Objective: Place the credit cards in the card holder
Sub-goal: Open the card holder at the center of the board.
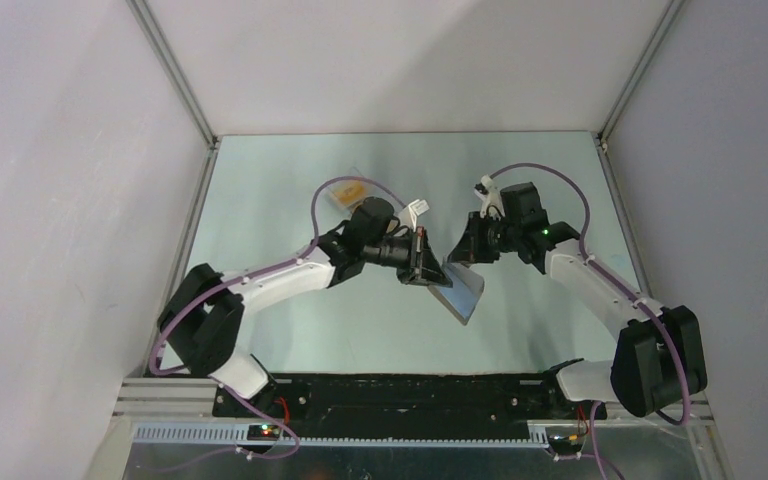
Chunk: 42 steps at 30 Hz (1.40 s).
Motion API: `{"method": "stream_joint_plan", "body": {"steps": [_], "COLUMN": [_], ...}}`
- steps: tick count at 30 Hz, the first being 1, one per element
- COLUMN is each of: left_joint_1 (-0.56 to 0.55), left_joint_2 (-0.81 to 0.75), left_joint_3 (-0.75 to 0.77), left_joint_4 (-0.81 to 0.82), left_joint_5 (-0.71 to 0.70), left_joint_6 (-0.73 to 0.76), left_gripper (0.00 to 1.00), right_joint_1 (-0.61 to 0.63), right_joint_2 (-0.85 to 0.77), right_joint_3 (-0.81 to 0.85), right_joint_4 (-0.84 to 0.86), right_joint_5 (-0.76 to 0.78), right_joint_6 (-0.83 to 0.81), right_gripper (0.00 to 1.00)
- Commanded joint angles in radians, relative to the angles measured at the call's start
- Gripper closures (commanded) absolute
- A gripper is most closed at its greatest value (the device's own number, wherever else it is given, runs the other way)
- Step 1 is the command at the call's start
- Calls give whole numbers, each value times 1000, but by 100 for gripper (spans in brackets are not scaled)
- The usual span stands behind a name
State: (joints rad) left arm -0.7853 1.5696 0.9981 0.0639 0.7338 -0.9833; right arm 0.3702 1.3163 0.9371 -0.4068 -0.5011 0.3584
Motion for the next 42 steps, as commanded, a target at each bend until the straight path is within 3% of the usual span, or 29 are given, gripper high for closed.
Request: {"method": "stream_joint_plan", "body": {"steps": [1, 6, 14, 23, 36, 40, 42], "left_joint_1": [-4, -2, 12, 58, 77, 80, 83], "left_joint_2": [-95, -124, -136, -37, 230, 281, 291], "left_joint_3": [58, 67, 30, -75, -9, 33, 57], "left_joint_4": [63, 65, 92, 81, 0, -115, -189], "left_joint_5": [-18, -48, -42, 16, 65, 50, 14], "left_joint_6": [62, 88, 96, 154, 238, 298, 345], "left_gripper": [100, 100, 100, 100, 99, 93, 82], "right_joint_1": [-2, 6, -44, -132, -101, -68, -58], "right_joint_2": [17, 29, 29, -122, 61, 124, 155], "right_joint_3": [-15, -36, -100, -84, -76, -63, -48], "right_joint_4": [-11, -25, 109, 21, -4, -56, -80], "right_joint_5": [-179, -261, -413, -187, -174, -128, -117], "right_joint_6": [36, 62, 178, 88, -13, -71, -83], "right_gripper": [100, 100, 100, 100, 100, 100, 100]}}
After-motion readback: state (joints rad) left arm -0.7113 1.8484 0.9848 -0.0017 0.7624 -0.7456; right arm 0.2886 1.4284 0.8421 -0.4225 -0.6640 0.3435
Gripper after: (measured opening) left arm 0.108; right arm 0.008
